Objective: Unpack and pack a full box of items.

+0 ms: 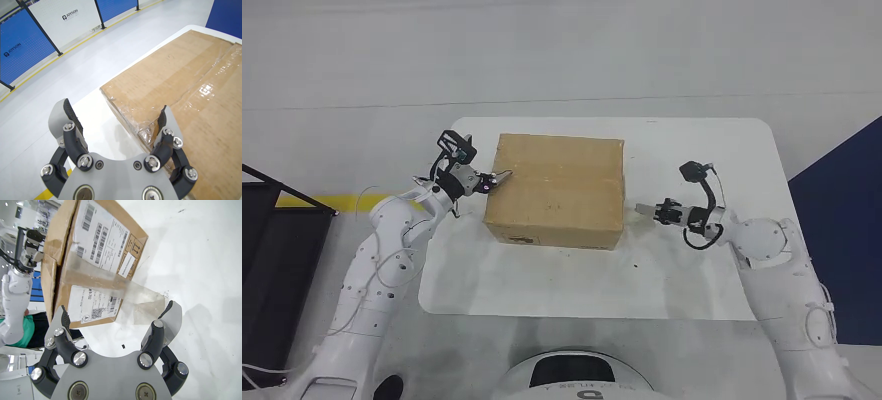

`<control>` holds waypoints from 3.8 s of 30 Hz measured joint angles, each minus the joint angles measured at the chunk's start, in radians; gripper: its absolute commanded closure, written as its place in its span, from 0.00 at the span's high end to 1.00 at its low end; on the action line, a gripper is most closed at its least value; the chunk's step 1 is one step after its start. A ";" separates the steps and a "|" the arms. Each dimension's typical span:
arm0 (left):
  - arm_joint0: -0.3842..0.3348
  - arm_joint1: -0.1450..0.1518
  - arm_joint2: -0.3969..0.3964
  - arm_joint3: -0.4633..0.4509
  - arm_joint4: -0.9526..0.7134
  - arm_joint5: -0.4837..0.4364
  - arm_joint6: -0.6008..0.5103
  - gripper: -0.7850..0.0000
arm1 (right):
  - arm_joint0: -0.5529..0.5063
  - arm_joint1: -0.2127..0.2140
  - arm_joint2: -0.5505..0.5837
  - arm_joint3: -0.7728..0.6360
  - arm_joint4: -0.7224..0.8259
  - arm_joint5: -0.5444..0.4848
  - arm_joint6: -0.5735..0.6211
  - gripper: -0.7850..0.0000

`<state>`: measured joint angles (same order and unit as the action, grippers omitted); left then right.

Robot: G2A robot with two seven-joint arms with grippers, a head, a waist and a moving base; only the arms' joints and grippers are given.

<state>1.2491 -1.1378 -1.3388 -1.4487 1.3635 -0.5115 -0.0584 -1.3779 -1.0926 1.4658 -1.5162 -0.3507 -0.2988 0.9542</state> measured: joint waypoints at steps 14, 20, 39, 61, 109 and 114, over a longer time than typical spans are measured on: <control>0.000 0.000 0.000 0.000 0.000 0.000 0.000 1.00 | 0.018 -0.004 -0.110 -0.057 -0.156 0.065 -0.083 1.00; 0.000 0.000 0.000 0.000 0.000 0.000 0.000 1.00 | 0.091 -0.017 -0.168 0.010 -0.101 0.089 -0.111 1.00; 0.000 0.000 0.000 0.000 0.000 0.000 0.000 1.00 | 0.183 -0.051 -0.209 0.170 0.076 0.066 -0.390 1.00; 0.000 0.000 0.000 0.000 0.000 0.000 0.000 1.00 | -0.054 -0.027 -0.053 -0.216 0.040 0.070 -0.545 1.00; 0.000 0.000 0.000 0.000 0.000 0.000 0.000 1.00 | -0.004 -0.087 -0.239 -0.168 -0.382 0.550 -0.709 1.00; 0.000 0.000 0.000 0.000 0.000 0.000 0.000 1.00 | -0.031 -0.095 -0.211 -0.205 -0.291 0.511 -0.804 1.00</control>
<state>1.2491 -1.1377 -1.3388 -1.4487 1.3635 -0.5115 -0.0584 -1.4087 -1.1873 1.2545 -1.7212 -0.6417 0.2126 0.1505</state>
